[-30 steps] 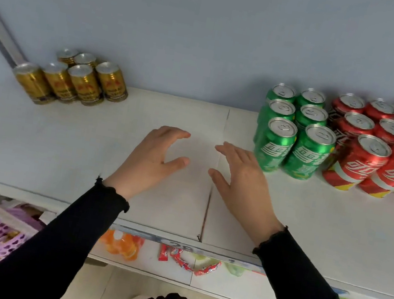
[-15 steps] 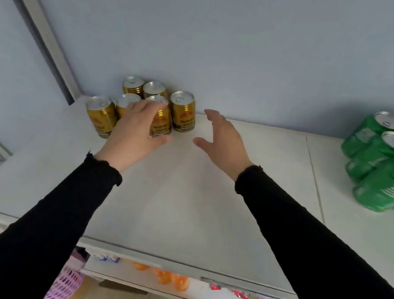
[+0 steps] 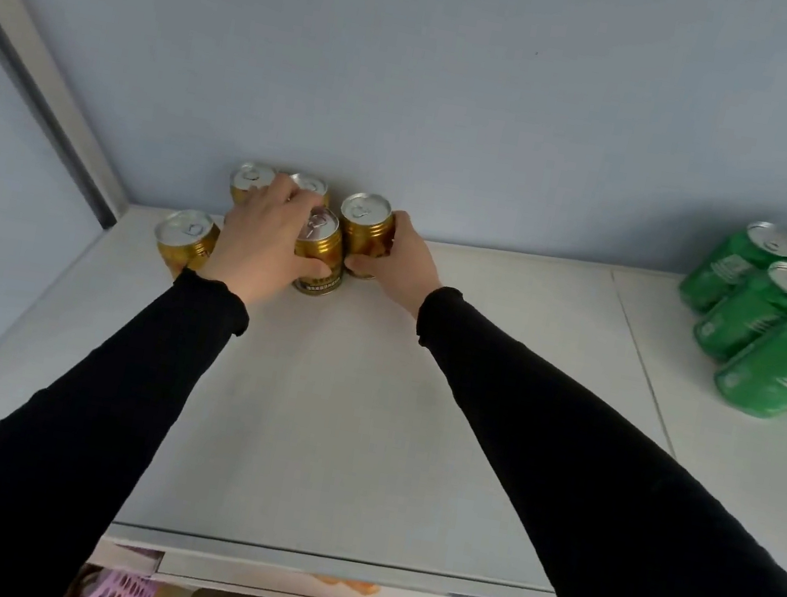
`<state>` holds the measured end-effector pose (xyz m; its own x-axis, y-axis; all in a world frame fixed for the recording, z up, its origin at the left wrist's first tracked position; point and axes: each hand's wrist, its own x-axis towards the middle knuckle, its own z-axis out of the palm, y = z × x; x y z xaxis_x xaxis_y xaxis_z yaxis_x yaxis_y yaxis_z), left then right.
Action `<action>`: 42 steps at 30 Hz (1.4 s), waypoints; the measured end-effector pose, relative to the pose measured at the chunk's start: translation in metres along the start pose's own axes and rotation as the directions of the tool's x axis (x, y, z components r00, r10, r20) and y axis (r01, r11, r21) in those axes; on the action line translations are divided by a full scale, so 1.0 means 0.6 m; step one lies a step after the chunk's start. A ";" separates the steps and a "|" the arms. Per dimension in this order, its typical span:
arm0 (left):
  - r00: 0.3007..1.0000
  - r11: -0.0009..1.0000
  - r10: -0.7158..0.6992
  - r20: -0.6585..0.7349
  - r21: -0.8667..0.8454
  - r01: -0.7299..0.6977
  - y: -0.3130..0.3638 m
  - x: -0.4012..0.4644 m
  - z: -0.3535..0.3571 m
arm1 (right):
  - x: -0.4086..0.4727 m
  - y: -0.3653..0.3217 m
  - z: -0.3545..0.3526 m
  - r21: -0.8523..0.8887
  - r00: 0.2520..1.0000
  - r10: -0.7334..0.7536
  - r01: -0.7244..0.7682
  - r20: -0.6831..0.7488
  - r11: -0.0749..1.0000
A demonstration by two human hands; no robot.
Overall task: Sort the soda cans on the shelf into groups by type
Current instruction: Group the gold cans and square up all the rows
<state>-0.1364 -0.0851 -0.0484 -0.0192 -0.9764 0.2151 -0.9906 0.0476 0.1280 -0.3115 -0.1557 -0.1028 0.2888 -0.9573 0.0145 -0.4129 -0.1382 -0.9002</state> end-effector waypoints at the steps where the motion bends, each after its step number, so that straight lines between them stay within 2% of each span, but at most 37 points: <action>1: 1.000 1.000 -0.002 -0.004 -0.014 0.002 0.003 -0.001 0.000 | -0.004 0.004 -0.003 0.012 1.000 -0.003 0.003 -0.011 1.000; 4: 0.999 0.998 0.034 -0.035 -0.058 -0.036 0.027 -0.002 0.000 | -0.028 0.022 -0.030 0.055 0.997 -0.007 0.012 -0.077 0.998; 8: 0.994 0.973 0.095 -0.049 -0.208 -0.103 0.113 0.014 0.008 | -0.083 0.060 -0.122 0.095 0.974 0.031 -0.010 -0.224 0.995; 15: 0.968 0.918 0.250 0.016 -0.321 -0.231 0.309 0.081 0.061 | -0.152 0.147 -0.303 0.089 0.861 0.095 -0.059 -0.500 0.994; 19: 0.953 0.903 0.301 0.023 -0.327 -0.277 0.393 0.115 0.081 | -0.162 0.182 -0.366 0.107 0.818 0.144 -0.102 -0.557 0.989; 24: 0.944 0.909 0.330 0.013 -0.273 -0.314 0.448 0.152 0.102 | -0.158 0.203 -0.388 0.143 0.814 0.151 -0.085 -0.561 0.986; 32: 0.947 0.911 0.319 -0.035 -0.266 -0.316 0.470 0.156 0.124 | -0.141 0.217 -0.392 0.157 0.827 0.168 -0.098 -0.537 0.983; 36: 0.949 0.885 0.311 -0.057 -0.347 -0.311 0.445 0.120 0.117 | -0.180 0.205 -0.376 0.112 0.824 0.117 -0.065 -0.554 0.992; 38: 0.946 0.881 0.306 -0.104 -0.345 -0.322 0.411 0.092 0.106 | -0.213 0.188 -0.353 0.013 0.823 0.063 -0.068 -0.565 0.998; 40: 0.945 0.889 0.298 -0.139 -0.319 -0.327 0.365 0.060 0.094 | -0.240 0.164 -0.320 -0.170 0.831 -0.035 -0.072 -0.555 0.983; 42: 0.947 0.904 0.270 -0.174 -0.293 -0.312 0.313 0.027 0.079 | -0.246 0.134 -0.277 -0.284 0.845 -0.152 0.001 -0.512 0.959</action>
<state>-0.3295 -0.1022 -0.0667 -0.2622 -0.8751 0.4068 -0.8498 0.4091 0.3324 -0.5310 -0.0675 -0.1048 -0.1349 -0.9183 0.3723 -0.6406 -0.2058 -0.7398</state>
